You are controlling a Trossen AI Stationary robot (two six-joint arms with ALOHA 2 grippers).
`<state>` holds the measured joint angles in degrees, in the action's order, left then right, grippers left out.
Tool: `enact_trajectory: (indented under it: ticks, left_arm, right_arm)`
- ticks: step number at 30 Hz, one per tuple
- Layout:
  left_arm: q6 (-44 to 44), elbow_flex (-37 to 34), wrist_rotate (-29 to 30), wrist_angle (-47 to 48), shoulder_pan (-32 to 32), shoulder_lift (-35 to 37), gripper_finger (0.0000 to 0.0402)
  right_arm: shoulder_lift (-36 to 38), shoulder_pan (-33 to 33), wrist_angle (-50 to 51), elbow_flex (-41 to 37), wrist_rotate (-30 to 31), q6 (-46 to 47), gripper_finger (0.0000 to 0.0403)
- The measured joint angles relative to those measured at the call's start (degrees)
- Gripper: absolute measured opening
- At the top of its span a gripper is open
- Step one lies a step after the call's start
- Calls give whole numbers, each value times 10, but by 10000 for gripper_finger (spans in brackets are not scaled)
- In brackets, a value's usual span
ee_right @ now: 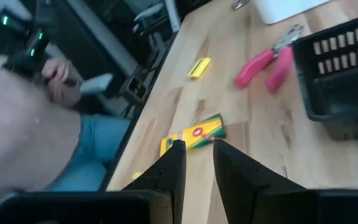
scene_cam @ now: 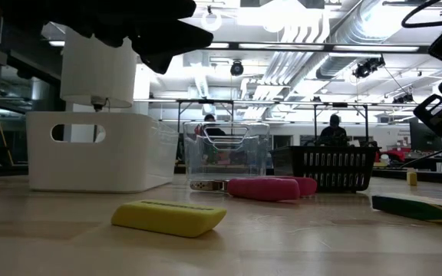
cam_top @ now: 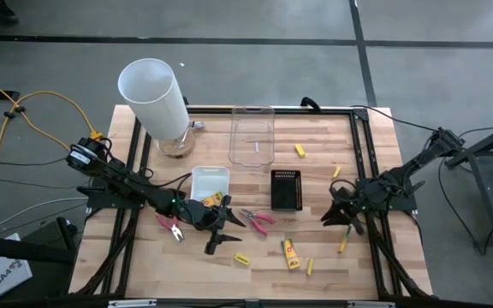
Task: Pick & Place School Supplies
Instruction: Put the right box of crayon into the white bin
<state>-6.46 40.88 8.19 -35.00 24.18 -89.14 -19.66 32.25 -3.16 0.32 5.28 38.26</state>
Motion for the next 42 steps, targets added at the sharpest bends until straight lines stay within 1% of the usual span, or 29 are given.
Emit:
enact_trajectory:
  ticks: [2,6,11,13,16,18,21,25,28,31,35,40,42]
  left_arm:
    - [0,0,0,0,0,0,202]
    - [0,0,0,0,0,0,202]
    - [-3,0,13,-4,0,0,202]
    - [-9,0,20,-6,0,0,202]
    - [-9,0,22,-8,0,0,202]
    - [-9,0,22,-11,0,0,202]
    - [-11,0,27,-15,0,0,202]
    - [-11,0,29,-15,0,0,202]
    - [-18,0,29,-15,0,0,202]
    - [-31,0,39,-15,0,0,202]
    - [-40,0,42,-15,0,0,202]
    - [-41,-1,42,-15,0,0,202]
    - [-41,-1,42,-15,0,0,202]
  right_arm:
    - [0,0,-2,0,10,17,74]
    - [0,0,-12,0,51,26,74]
    - [0,0,-59,0,82,21,74]
    - [0,0,-81,0,83,6,74]
    - [0,0,-117,0,69,-46,74]
    - [0,0,-135,0,62,-54,74]
    - [-2,0,-138,0,65,-61,74]
    - [-17,0,-133,6,66,-96,74]
    - [-47,0,-138,37,57,-130,74]
    - [-82,0,-136,72,34,-165,74]
    - [-137,0,-98,122,8,-222,74]
    - [-203,0,12,180,-1,-248,74]
    - [-227,0,55,203,-21,-251,74]
